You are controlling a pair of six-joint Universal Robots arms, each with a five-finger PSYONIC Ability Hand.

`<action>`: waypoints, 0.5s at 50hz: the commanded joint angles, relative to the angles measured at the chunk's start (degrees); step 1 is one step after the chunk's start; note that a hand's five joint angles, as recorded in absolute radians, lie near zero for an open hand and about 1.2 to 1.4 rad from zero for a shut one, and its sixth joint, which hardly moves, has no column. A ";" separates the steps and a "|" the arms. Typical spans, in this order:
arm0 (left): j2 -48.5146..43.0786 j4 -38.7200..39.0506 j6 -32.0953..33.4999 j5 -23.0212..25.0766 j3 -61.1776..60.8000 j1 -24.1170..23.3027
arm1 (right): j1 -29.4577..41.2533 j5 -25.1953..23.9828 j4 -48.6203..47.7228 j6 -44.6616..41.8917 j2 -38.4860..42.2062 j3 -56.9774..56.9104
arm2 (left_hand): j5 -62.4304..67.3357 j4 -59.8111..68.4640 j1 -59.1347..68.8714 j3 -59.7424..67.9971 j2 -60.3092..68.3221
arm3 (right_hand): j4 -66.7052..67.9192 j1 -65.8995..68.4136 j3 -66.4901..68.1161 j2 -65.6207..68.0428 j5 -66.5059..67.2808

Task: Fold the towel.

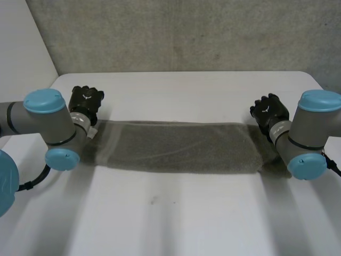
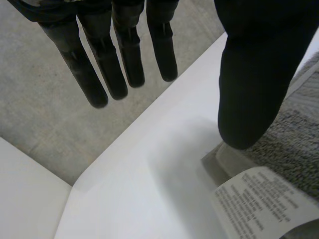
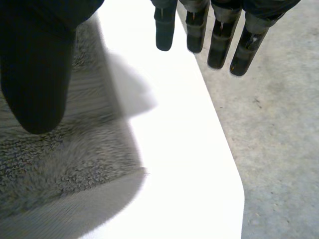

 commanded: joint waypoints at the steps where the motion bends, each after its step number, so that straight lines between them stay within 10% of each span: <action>1: 4.59 -0.01 -0.09 -0.21 -2.07 -1.17 | -0.30 0.65 0.02 6.96 -5.62 -0.04 | -4.60 -4.65 -4.64 -4.39 -4.38 | -3.64 -1.93 -3.19 -3.43 -4.14; 25: 33.07 1.05 -7.72 0.58 -31.86 -1.08 | -8.37 -4.26 23.14 36.13 -26.73 19.72 | -18.56 -18.61 -18.60 -18.35 -18.34 | 1.63 3.34 2.08 1.84 1.13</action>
